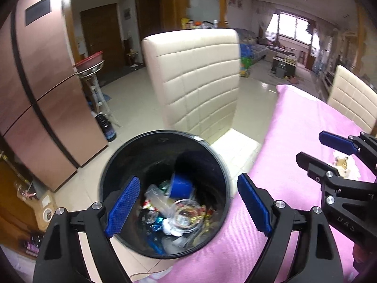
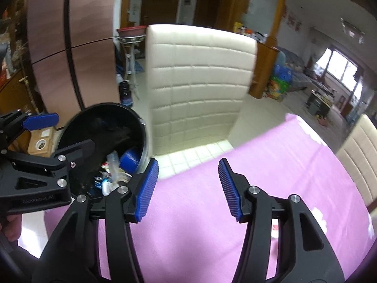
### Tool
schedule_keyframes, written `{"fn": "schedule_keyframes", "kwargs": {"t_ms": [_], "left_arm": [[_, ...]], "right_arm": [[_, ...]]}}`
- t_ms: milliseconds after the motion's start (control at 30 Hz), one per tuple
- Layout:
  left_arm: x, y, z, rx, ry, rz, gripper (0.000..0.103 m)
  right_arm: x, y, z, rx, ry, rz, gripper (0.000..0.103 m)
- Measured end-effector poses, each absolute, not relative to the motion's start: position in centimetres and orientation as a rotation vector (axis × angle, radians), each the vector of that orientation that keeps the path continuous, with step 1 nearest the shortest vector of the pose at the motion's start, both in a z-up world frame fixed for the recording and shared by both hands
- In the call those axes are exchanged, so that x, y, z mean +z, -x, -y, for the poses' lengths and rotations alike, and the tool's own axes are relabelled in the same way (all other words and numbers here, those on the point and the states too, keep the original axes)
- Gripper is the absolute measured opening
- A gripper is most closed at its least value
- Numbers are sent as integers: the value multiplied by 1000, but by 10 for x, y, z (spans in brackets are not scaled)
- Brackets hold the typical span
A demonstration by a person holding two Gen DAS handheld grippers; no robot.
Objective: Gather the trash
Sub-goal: 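Move both open tools back over the table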
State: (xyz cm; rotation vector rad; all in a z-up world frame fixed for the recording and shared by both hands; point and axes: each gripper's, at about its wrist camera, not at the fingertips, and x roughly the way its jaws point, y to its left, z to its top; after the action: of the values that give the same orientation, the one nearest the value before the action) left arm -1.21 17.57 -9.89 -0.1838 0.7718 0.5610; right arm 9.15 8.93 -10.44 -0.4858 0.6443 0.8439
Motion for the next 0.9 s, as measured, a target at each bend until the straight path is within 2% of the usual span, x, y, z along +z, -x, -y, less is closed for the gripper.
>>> {"fn": "schedule_keyframes", "kwargs": {"t_ms": [767,867,900], "left_arm": [[-126,-106,-47,101,-30,-822,83],[-132,-122,-34,51,-46,-838,83],[-134,-126,-29,41,-51,-843,83]], "right_arm": [[-167,-199,59,418,295,-914,54],[-179,-205,66,424,283,-950,46],[-184,-207,67,429,283,-964,40]]}}
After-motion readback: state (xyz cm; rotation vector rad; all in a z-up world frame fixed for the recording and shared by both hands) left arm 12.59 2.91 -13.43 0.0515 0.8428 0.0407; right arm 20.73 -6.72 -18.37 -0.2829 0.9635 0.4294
